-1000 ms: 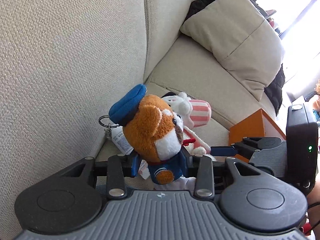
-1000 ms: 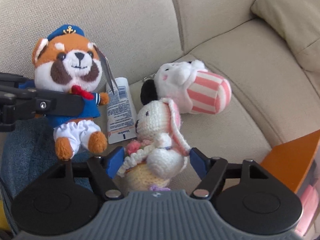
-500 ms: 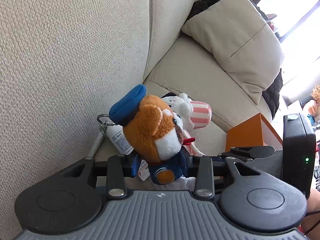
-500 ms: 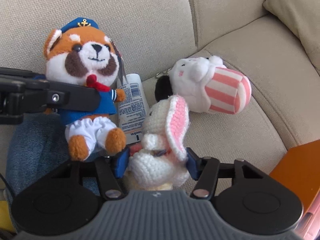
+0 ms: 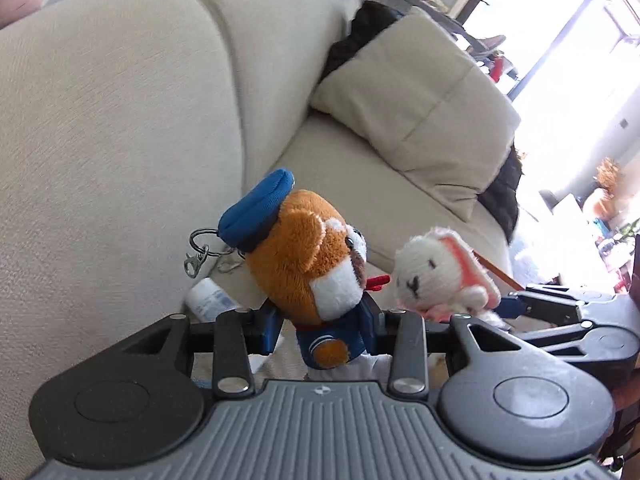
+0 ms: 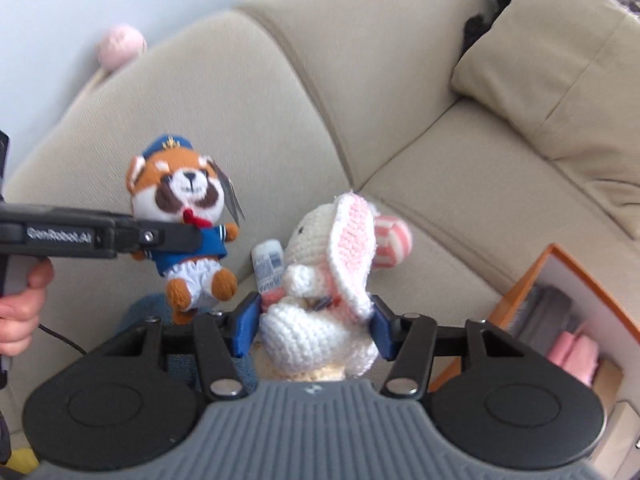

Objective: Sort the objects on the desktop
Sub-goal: 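Carry the red panda and crocheted bunny over the orange box with both grippers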

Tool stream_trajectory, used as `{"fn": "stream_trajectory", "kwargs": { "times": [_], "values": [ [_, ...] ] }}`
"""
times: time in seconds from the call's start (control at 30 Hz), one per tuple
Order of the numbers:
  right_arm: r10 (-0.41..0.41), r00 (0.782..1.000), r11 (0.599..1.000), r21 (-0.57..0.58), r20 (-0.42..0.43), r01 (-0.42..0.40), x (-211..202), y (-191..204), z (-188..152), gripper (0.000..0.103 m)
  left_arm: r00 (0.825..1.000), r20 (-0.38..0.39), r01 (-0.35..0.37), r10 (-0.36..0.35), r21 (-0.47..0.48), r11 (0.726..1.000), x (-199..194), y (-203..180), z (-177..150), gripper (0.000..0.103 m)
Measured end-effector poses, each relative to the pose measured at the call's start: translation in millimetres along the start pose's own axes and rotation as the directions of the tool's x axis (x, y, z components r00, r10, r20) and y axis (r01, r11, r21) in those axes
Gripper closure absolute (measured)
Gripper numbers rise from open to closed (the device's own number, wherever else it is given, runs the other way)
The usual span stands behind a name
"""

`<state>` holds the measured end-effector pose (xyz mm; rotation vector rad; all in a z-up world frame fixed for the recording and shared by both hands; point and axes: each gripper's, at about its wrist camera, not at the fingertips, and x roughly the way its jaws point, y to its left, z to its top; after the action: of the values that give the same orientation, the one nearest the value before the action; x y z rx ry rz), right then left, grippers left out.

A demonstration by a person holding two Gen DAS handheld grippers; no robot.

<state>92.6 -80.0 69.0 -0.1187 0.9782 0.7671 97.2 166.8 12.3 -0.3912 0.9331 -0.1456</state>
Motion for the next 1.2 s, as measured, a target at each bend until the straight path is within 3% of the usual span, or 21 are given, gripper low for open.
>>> {"fn": "stream_trajectory", "kwargs": {
  "times": [0.23,0.33,0.43,0.53,0.63,0.77,0.97,1.2],
  "values": [
    [-0.062,0.989,0.995,0.082,0.135,0.051,-100.7,-43.5,-25.7,0.045,0.991,-0.011,0.130,-0.130,0.119,0.984,-3.6,-66.2,3.8,0.059],
    [-0.110,0.979,0.987,0.131,0.173,0.088,-118.7,-53.7,-40.8,0.045,0.981,-0.036,0.196,-0.193,0.157,0.968,3.9,-94.2,4.2,0.059],
    [-0.160,0.967,0.973,0.196,0.200,0.120,-149.3,-67.4,-79.1,0.045,0.962,-0.076,0.272,-0.262,0.198,0.942,21.7,-132.2,1.6,0.059],
    [-0.189,0.962,0.956,0.262,0.198,0.134,-163.2,-86.0,-98.1,0.044,0.943,-0.137,0.327,-0.302,0.233,0.916,39.5,-158.4,-5.4,0.059],
    [-0.200,0.964,0.937,0.322,0.175,0.136,-140.1,-99.1,-106.3,0.044,0.928,-0.213,0.356,-0.307,0.257,0.899,62.1,-179.4,-12.3,0.059],
    [-0.186,0.971,0.911,0.397,0.149,0.113,-125.2,-121.8,-123.9,0.044,0.924,-0.289,0.335,-0.250,0.297,0.894,95.1,-200.0,-23.0,0.059],
    [-0.155,0.983,0.872,0.481,0.094,0.092,-89.6,-158.7,-146.1,0.044,0.930,-0.357,0.231,-0.087,0.383,0.894,137.0,-212.1,-36.7,0.059],
    [-0.130,0.986,0.874,0.482,0.104,0.065,-76.2,-169.8,-153.6,0.044,0.890,-0.453,0.189,0.048,0.464,0.866,173.8,-217.5,-46.4,0.059]
  ]
}}
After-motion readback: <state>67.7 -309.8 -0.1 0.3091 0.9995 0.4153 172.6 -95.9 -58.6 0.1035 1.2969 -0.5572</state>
